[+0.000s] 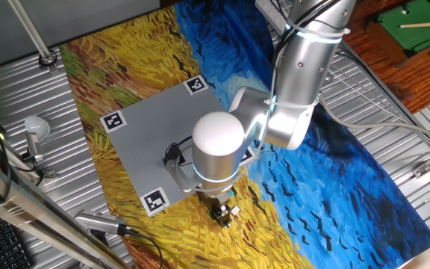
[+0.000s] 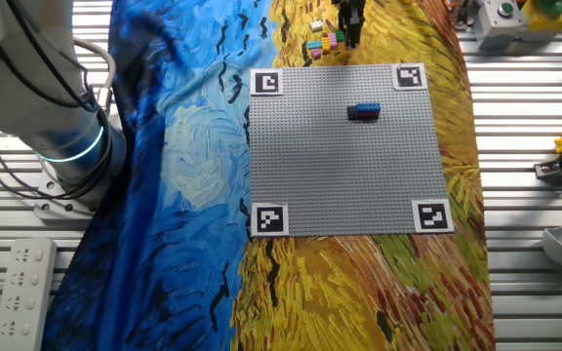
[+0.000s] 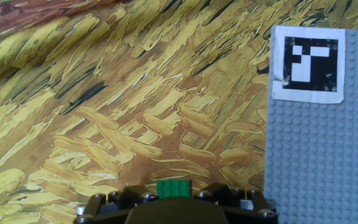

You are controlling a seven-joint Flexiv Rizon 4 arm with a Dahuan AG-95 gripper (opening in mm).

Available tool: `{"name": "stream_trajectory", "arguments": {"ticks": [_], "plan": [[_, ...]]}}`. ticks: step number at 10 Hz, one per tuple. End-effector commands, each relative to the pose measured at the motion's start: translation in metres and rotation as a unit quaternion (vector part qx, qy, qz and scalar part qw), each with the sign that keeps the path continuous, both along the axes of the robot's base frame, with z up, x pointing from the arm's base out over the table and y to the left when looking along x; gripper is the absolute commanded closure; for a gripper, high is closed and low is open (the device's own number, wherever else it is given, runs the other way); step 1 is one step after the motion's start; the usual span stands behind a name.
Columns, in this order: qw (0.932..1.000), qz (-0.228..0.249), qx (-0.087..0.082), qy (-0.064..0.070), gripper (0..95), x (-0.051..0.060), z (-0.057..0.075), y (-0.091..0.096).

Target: Stack small Lego blocks one on top of the other

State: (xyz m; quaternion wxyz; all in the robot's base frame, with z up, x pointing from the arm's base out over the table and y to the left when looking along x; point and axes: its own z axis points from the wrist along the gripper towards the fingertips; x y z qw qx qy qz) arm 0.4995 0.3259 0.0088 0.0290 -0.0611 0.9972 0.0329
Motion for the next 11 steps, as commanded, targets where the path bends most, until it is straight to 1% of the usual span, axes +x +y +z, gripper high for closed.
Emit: {"name": "stream_trajectory", "arguments": {"ticks": [1, 2, 3, 7, 11], "plan": [[1.0, -0.001, -0.008, -0.002, 19.0, -0.0005, -0.0004, 0.0002], [0.9999, -0.001, -0.011, -0.002, 19.0, -0.0008, -0.0009, 0.0005], [0.9999, 0.0, -0.012, -0.001, 38.0, -0.0015, -0.0013, 0.0005], [0.9999, -0.002, -0.014, -0.002, 38.0, -0.0044, -0.0033, 0.0007], [0.9998, -0.002, -0.02, -0.001, 38.0, -0.0047, -0.0054, 0.0004]]}}
